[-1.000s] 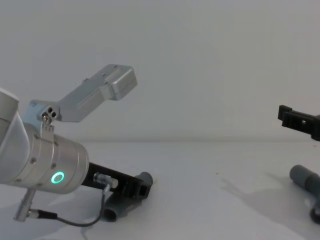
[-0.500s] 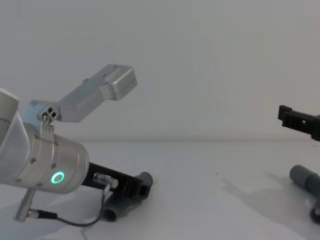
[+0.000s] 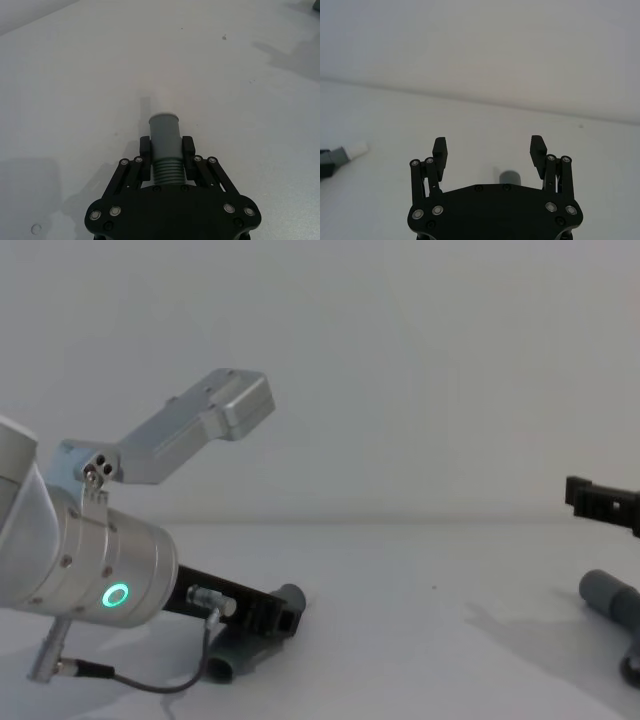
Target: Use both hands to pick up one end of the pipe from the table, align the ends, and insert them.
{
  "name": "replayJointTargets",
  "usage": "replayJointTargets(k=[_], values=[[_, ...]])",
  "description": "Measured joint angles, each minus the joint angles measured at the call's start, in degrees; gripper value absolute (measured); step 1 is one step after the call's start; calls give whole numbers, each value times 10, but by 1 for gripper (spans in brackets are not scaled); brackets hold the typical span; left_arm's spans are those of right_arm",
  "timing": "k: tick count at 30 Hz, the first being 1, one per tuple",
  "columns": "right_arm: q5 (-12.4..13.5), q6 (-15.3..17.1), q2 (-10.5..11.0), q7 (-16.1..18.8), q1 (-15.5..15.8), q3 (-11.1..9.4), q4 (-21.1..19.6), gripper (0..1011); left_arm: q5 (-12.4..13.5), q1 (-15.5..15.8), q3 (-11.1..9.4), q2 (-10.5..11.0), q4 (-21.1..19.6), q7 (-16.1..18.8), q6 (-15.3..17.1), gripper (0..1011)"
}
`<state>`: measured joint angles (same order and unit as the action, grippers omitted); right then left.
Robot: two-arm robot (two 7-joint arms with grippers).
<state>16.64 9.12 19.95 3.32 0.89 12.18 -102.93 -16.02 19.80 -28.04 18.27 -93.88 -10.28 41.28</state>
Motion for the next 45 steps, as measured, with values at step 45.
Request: replayJointTargets(k=[45], values=[[-2, 216, -27, -32, -8, -2, -9, 1004, 0, 0, 0, 0, 0, 0, 0, 360]])
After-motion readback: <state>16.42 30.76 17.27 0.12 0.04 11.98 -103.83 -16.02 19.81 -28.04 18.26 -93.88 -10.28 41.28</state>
